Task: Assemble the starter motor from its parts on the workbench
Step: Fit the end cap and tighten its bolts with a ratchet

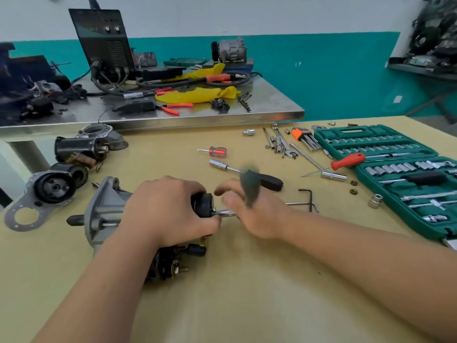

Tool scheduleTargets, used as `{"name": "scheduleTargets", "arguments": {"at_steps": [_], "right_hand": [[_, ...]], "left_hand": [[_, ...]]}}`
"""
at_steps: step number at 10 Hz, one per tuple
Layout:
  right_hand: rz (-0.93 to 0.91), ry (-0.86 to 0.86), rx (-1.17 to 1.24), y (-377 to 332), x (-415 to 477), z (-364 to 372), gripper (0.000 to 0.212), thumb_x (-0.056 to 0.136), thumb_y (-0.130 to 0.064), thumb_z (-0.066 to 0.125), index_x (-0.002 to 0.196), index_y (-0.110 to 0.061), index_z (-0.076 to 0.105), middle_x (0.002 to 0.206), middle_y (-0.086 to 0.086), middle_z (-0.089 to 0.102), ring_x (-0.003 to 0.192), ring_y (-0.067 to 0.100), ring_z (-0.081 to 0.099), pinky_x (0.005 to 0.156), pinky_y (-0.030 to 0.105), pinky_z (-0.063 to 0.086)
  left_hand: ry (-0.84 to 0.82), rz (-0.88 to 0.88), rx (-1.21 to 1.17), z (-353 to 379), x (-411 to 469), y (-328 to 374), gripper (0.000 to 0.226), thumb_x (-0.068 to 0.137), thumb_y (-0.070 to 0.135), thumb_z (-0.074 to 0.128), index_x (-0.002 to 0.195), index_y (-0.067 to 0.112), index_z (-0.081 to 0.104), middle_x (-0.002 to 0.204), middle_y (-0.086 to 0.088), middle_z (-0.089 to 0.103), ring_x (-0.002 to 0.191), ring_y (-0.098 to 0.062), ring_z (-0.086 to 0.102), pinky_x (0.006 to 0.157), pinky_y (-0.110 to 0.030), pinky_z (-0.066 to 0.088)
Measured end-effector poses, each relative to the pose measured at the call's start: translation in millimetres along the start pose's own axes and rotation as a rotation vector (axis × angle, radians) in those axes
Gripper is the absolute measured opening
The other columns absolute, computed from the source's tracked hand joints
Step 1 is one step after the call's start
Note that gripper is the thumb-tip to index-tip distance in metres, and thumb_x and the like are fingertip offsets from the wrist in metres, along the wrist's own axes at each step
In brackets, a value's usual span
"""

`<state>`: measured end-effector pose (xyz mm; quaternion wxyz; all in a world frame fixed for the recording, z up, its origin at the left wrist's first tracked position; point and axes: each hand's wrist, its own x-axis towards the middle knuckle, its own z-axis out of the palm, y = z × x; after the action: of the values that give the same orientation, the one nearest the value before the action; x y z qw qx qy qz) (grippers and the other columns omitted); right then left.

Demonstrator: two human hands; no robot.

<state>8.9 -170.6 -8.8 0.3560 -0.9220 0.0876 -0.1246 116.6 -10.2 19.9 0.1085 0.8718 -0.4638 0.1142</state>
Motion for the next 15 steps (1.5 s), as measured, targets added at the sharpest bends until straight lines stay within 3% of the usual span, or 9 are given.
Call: {"name": "scheduleTargets", "arguments": {"at_steps": [1,3,5,7,8,10,12,14,15], "right_hand": [[0.673,-0.219,0.685,-4.7,11.4,3.5,0.063,0.091,-0.068,0.03,0.104,-0.014,0.059,0.045,-0.003,0.038,0.035,0.013,0.028,0.039,0.019,0.024],[-0.515,0.125,-0.415,9.8,-0.6,-5.9,0.034,0.091,-0.037,0.055,0.102,-0.008,0.068,0.067,0.0,0.063,0.057,0.018,0.059,0.052,0.024,0.042],[0.565,-0.272,0.587,-4.9,16.8,-0.6,0.057,0.095,-0.061,0.029,0.097,-0.015,0.063,0.046,-0.002,0.038,0.036,0.014,0.029,0.038,0.022,0.028],[-0.326,-0.03,-0.284,3.8,4.7,-10.0,0.037,0.094,-0.039,0.05,0.114,-0.01,0.062,0.058,-0.01,0.059,0.052,0.011,0.055,0.049,0.026,0.039],[0.415,-0.173,0.398,-6.2,21.9,-2.4,0.054,0.095,-0.058,0.035,0.111,-0.013,0.058,0.044,-0.01,0.039,0.037,0.01,0.031,0.041,0.021,0.028],[-0.443,0.117,-0.414,4.0,1.6,-5.6,0.038,0.092,-0.042,0.045,0.106,-0.013,0.066,0.064,0.004,0.063,0.055,0.021,0.057,0.052,0.037,0.049],[0.513,-0.133,0.551,-3.1,14.4,10.8,0.049,0.095,-0.057,0.033,0.104,-0.019,0.063,0.047,0.003,0.047,0.036,0.015,0.038,0.04,0.023,0.035],[-0.327,-0.07,-0.151,3.4,-0.8,-9.1,0.041,0.091,-0.043,0.056,0.107,-0.007,0.065,0.069,0.005,0.064,0.058,0.02,0.06,0.05,0.027,0.042],[-0.063,-0.018,0.052,-4.2,4.5,6.8,0.039,0.095,-0.043,0.045,0.108,-0.008,0.057,0.062,-0.005,0.048,0.055,0.005,0.045,0.057,0.029,0.036]], "left_hand": [[0.004,-0.004,-0.012,-0.2,-1.7,-1.7,0.046,0.05,0.072,0.044,0.078,0.039,0.061,0.061,0.015,0.06,0.06,-0.001,0.053,0.048,-0.02,0.032],[0.039,-0.006,-0.03,-2.5,-1.4,-1.6,0.047,0.051,0.071,0.042,0.077,0.038,0.062,0.061,0.013,0.061,0.062,-0.004,0.055,0.048,-0.02,0.031],[0.039,0.01,-0.024,-4.3,-3.9,-4.4,0.049,0.051,0.072,0.041,0.078,0.038,0.063,0.061,0.013,0.061,0.062,-0.005,0.056,0.047,-0.02,0.029],[0.048,0.014,-0.041,-3.2,-1.6,-2.8,0.05,0.052,0.071,0.04,0.078,0.035,0.063,0.061,0.013,0.061,0.061,-0.006,0.056,0.049,-0.021,0.034],[0.064,0.003,-0.056,-4.2,-2.3,-6.3,0.048,0.051,0.072,0.041,0.077,0.037,0.063,0.057,0.013,0.059,0.057,-0.002,0.054,0.046,-0.02,0.03],[0.056,-0.005,-0.054,-3.2,-3.8,-3.7,0.047,0.052,0.07,0.043,0.078,0.037,0.064,0.06,0.012,0.061,0.061,-0.004,0.057,0.05,-0.02,0.038],[0.029,0.007,-0.045,-2.7,-2.2,-4.6,0.048,0.052,0.071,0.041,0.075,0.036,0.063,0.058,0.012,0.059,0.057,-0.002,0.054,0.046,-0.02,0.031],[0.06,-0.021,-0.066,-1.6,-2.6,-3.7,0.046,0.053,0.069,0.046,0.08,0.038,0.066,0.062,0.013,0.062,0.062,-0.005,0.057,0.051,-0.018,0.04],[0.04,-0.03,-0.101,-5.1,-1.7,-7.3,0.048,0.049,0.071,0.042,0.077,0.04,0.066,0.063,0.016,0.062,0.064,-0.004,0.057,0.051,-0.018,0.037]]}}
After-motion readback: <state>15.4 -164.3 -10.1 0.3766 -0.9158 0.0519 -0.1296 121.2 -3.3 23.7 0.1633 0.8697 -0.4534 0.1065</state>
